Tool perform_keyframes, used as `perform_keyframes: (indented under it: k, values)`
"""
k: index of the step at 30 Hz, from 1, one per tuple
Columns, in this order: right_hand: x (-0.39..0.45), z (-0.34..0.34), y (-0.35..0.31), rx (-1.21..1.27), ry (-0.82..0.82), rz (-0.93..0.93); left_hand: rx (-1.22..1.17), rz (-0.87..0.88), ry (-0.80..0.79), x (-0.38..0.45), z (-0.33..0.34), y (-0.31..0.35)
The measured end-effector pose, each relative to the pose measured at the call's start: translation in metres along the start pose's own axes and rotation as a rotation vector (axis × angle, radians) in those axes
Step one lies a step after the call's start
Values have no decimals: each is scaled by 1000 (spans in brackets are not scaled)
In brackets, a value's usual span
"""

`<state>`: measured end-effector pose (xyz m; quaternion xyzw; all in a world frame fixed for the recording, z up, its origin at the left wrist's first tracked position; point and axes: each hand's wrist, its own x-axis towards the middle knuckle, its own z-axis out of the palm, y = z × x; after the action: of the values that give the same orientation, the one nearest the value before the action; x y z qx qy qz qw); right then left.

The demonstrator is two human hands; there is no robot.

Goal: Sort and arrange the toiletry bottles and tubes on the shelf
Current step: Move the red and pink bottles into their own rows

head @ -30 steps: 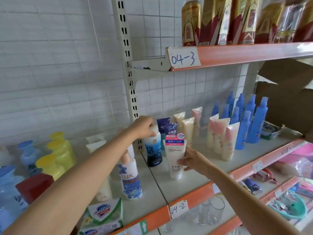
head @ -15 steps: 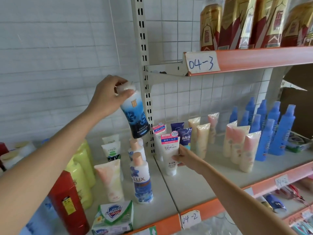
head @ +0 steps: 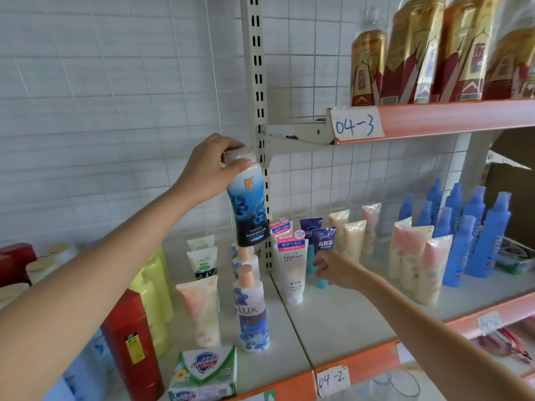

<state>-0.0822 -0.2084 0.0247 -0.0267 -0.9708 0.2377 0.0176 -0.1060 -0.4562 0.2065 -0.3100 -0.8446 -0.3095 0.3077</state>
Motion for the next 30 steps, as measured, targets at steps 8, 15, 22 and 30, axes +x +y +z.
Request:
perform_keyframes:
  k: [8, 15, 22, 30]
  values:
    - [-45, -83, -107, -151, 251, -337, -111, 11, 9, -12, -30, 13]
    - [-54, -91, -222, 255, 249, -565, -137, -11, 30, -45, -91, 9]
    - [-53, -48, -301, 406, 229, -710, 43, -106, -9, -107, -178, -42]
    - [-46, -3, -395, 553, 104, -833, 344, -358, -170, -190, -269, -116]
